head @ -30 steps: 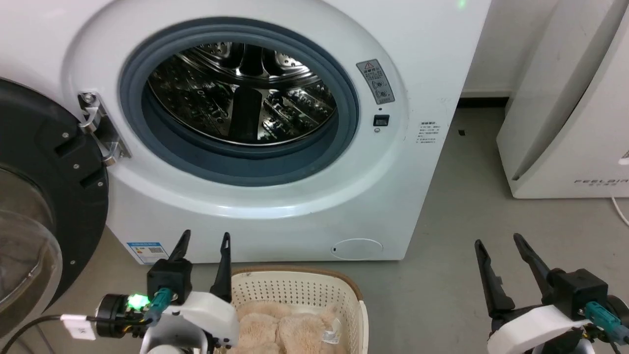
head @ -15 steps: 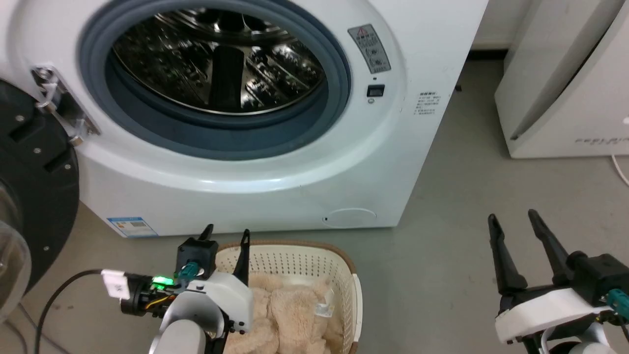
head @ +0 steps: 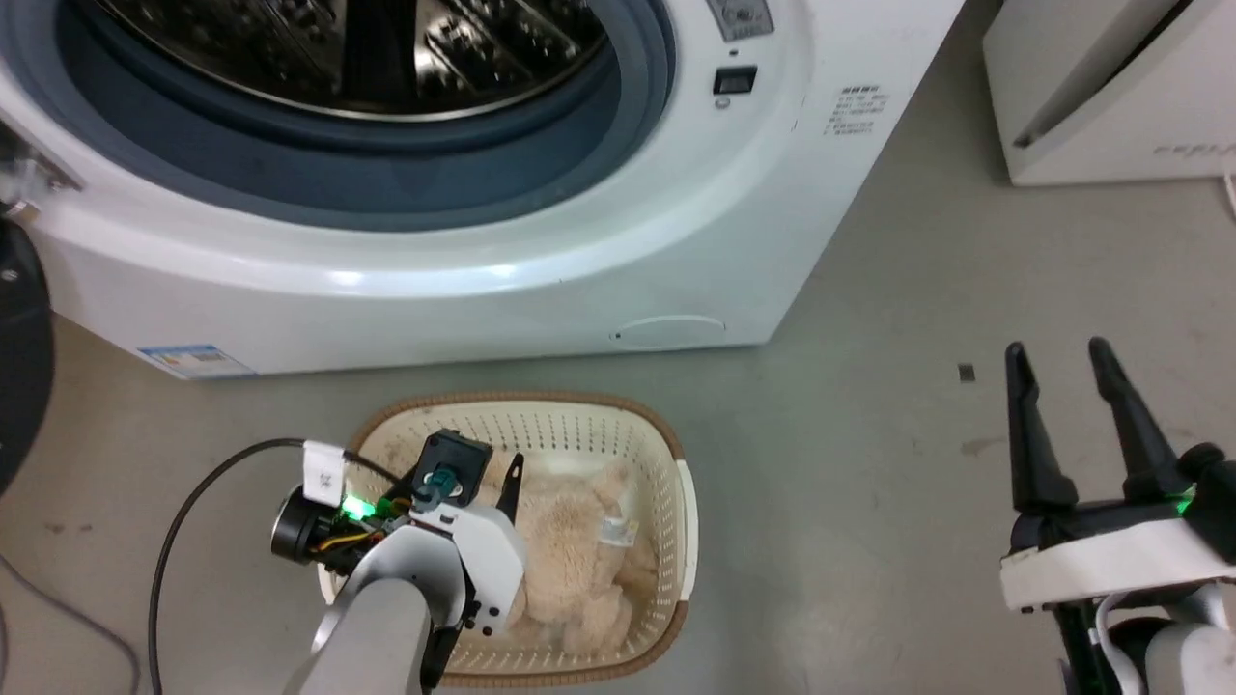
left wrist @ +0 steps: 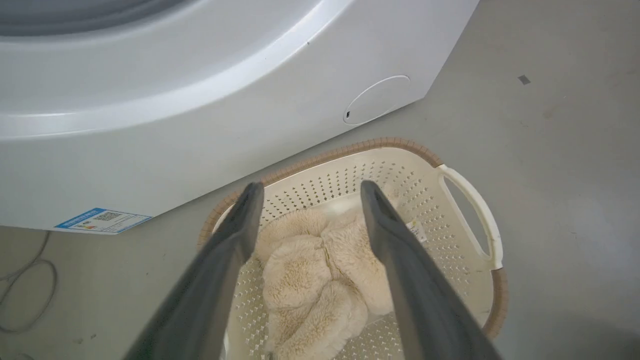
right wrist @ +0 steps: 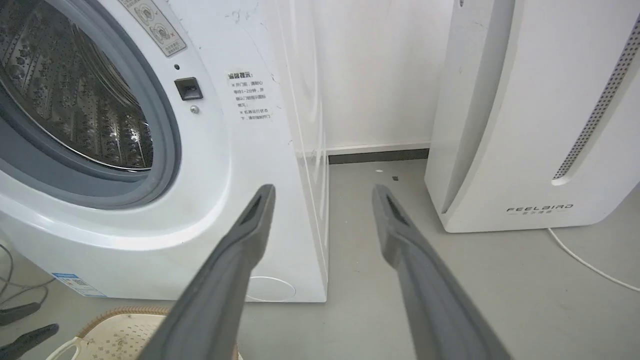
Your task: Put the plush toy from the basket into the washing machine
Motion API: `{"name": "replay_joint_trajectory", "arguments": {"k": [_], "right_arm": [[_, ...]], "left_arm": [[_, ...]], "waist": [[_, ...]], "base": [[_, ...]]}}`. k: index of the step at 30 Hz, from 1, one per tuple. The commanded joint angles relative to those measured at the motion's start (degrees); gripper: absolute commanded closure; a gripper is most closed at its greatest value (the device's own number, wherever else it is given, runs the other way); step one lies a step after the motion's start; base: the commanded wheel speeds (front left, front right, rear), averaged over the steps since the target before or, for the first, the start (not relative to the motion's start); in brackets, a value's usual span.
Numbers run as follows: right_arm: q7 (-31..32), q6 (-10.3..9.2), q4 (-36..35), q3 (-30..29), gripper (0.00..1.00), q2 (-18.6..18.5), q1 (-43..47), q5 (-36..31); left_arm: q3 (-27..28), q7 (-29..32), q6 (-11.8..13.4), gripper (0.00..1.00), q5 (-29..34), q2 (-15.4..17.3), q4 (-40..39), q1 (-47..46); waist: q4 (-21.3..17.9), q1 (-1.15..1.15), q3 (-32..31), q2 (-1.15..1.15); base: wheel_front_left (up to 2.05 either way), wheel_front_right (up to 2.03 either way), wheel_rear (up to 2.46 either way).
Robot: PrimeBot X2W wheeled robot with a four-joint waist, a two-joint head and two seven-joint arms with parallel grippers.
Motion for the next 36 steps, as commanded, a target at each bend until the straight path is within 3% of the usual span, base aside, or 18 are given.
{"name": "replay_joint_trajectory", "arguments": {"k": [1, 21, 36], "right_arm": [[-0.52, 0.01, -0.68, -0.40, 0.00, -0.02, -1.41, 0.78], [-2.91, 0.02, -4.29, -2.71, 0.00, -0.03, -5.54, 5.39], [-4.69, 0.02, -6.22, -3.68, 0.00, -0.03, -7.88, 8.61]], "left_arm": [[-0.61, 0.37, -0.27, 0.00, 0.28, 0.48, 1.45, -2.00], [-8.15, 6.96, -1.67, 0.00, 1.97, 3.73, 13.26, -13.49], [-13.17, 6.34, -2.51, 0.00, 1.35, 5.25, 22.08, -20.74]], "waist": [[-0.31, 0.00, 2.01, 0.00], [-2.56, 0.00, 16.34, 0.00], [-4.11, 0.00, 24.95, 0.00]], "base": [[0.00, 0.00, 0.00], [0.00, 0.00, 0.00], [0.00, 0.00, 0.00]]}}
